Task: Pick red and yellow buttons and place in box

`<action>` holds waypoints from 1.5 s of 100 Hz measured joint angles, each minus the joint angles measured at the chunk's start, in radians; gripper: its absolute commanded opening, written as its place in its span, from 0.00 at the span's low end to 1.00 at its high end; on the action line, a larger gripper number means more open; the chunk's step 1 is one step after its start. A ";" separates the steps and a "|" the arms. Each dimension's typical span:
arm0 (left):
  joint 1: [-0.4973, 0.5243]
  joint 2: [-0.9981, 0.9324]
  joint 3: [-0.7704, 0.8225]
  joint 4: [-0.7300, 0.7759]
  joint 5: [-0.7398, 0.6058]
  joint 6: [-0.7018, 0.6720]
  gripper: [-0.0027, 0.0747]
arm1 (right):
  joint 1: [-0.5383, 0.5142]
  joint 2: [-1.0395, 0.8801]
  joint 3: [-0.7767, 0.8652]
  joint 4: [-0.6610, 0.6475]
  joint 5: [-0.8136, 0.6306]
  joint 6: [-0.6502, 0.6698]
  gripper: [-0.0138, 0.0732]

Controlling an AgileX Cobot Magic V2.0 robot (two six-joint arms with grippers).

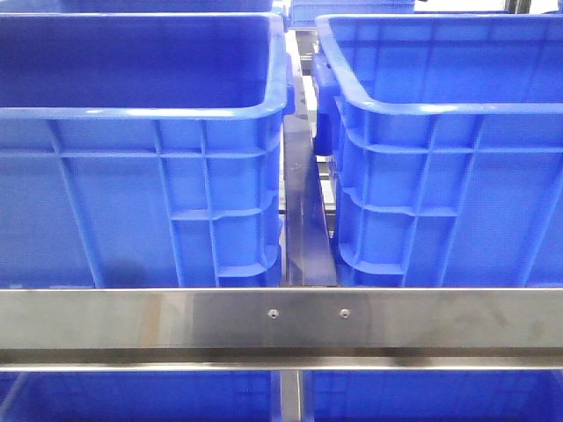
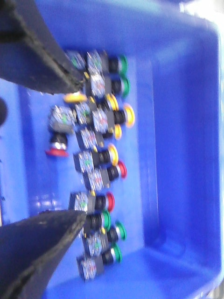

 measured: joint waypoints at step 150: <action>0.031 -0.186 0.094 0.034 -0.030 -0.002 0.01 | 0.000 0.598 -0.296 -0.080 -0.698 -0.213 0.33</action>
